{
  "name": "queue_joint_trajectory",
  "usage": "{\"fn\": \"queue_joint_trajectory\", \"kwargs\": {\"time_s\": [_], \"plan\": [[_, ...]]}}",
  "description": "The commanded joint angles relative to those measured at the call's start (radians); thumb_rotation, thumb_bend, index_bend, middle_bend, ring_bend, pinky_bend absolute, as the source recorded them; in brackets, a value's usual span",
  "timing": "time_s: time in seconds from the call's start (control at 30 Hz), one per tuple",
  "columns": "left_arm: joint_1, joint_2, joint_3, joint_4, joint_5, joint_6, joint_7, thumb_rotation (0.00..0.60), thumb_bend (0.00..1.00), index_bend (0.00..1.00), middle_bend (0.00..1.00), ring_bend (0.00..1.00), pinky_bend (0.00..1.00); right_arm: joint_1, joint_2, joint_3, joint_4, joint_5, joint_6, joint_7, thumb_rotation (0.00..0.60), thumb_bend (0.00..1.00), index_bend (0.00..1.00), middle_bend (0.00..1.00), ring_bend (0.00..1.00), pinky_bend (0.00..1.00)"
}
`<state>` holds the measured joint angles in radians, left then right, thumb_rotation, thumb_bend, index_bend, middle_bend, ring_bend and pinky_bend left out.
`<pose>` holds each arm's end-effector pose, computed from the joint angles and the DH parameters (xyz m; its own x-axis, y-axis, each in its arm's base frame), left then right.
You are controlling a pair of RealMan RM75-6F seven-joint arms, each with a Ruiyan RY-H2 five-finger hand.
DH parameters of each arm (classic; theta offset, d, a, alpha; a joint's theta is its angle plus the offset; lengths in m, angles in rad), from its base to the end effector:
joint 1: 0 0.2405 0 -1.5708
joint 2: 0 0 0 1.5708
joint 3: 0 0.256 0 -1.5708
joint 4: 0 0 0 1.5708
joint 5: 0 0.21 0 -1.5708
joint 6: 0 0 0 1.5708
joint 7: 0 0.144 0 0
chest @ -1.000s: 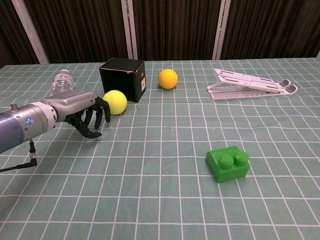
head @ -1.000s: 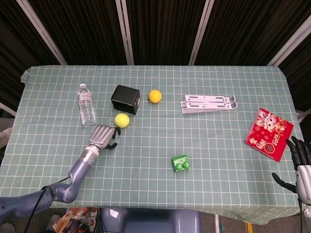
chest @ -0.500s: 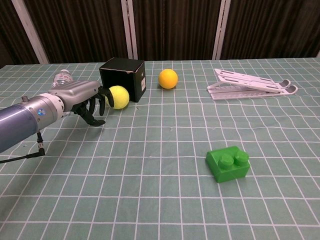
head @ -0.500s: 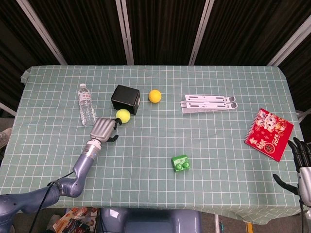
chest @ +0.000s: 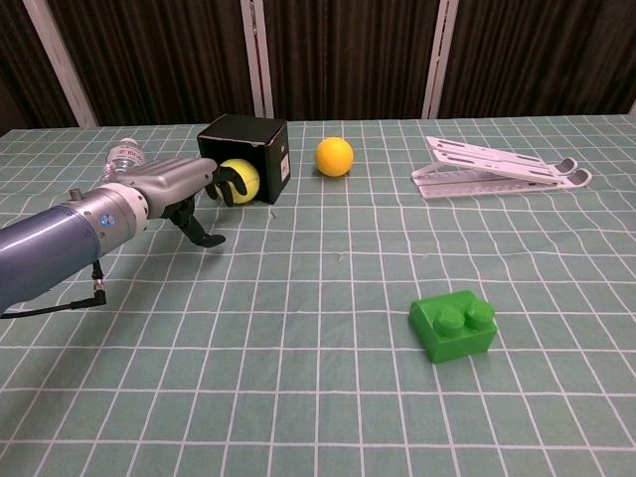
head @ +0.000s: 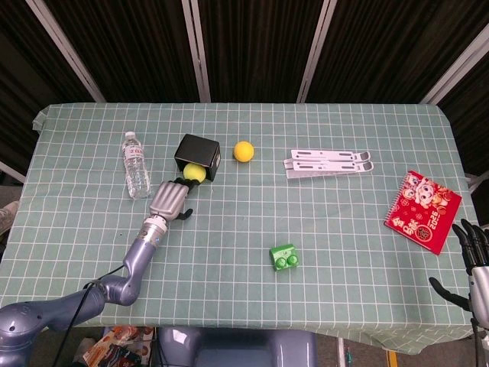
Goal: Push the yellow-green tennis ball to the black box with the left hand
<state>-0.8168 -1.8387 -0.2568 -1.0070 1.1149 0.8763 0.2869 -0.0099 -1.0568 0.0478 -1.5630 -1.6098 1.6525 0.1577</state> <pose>-0.1546 0.3901 -0.0705 0.4687 0.2214 0.8552 0.8669 -0.3015 -0.3970 -0.3149 -0.1496 0.1979 0.3507 0.1180 0.9290 -0.9323 -0.0491 0.3582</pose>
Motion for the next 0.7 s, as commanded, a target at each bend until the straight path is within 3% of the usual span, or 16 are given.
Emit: {"fn": "queue_joint_trajectory", "kwargs": {"time_s": [0.03, 0.3, 0.47, 0.7], "plan": [[-0.002, -0.005, 0.004, 0.011, 0.006, 0.008, 0.003, 0.600, 0.25, 0.19, 0.22, 0.15, 0.29, -0.001, 0.001, -0.001, -0.001, -0.002, 0.001, 0.001, 0.600, 0.21, 0.00, 0.00, 0.00, 0.00], [-0.005, -0.005, -0.007, 0.019, -0.005, 0.018, 0.002, 0.600, 0.25, 0.15, 0.12, 0.01, 0.23, 0.000, 0.002, -0.002, -0.002, -0.007, -0.001, -0.001, 0.600, 0.21, 0.00, 0.00, 0.00, 0.00], [-0.007, 0.000, -0.010, 0.025, -0.014, 0.021, 0.016, 0.600, 0.27, 0.15, 0.10, 0.00, 0.16, -0.003, 0.003, -0.002, -0.003, -0.009, 0.005, 0.003, 0.600, 0.21, 0.00, 0.00, 0.00, 0.00], [-0.015, 0.004, -0.016, 0.024, -0.033, 0.008, 0.031, 0.600, 0.27, 0.15, 0.10, 0.00, 0.15, -0.008, 0.001, -0.005, 0.001, -0.022, 0.020, 0.012, 0.600, 0.21, 0.00, 0.00, 0.00, 0.00]]}}
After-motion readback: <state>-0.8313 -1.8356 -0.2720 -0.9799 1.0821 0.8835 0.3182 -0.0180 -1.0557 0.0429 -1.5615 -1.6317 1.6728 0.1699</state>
